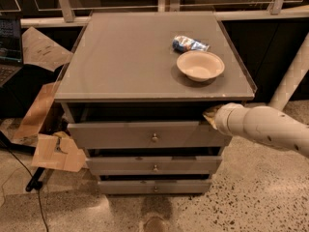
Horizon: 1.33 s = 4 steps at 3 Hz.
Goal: Open top drawer
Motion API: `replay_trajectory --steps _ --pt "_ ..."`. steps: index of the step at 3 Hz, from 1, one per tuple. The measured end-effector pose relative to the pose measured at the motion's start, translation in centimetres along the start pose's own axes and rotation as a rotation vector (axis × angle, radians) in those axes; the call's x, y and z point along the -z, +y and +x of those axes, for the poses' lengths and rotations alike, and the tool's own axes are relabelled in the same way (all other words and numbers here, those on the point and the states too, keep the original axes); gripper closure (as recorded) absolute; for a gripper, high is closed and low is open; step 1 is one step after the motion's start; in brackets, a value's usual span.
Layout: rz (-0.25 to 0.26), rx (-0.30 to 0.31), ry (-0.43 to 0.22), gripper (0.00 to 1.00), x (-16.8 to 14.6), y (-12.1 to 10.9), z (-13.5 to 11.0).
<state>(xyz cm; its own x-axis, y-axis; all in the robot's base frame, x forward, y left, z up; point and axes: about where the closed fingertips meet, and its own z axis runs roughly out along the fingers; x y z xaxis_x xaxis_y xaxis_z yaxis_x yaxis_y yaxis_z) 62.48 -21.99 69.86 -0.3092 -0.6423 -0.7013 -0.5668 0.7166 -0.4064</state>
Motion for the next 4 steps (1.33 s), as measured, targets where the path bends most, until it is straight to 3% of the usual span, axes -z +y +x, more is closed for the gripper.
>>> replay_trajectory --steps 2,3,4 --pt "-0.007 0.0 -0.002 1.0 -0.8 0.5 -0.1" --pt "-0.065 0.042 -0.013 1.0 -1.1 0.9 -0.2" --pt "-0.146 0.155 -0.052 1.0 -1.4 -0.4 0.6"
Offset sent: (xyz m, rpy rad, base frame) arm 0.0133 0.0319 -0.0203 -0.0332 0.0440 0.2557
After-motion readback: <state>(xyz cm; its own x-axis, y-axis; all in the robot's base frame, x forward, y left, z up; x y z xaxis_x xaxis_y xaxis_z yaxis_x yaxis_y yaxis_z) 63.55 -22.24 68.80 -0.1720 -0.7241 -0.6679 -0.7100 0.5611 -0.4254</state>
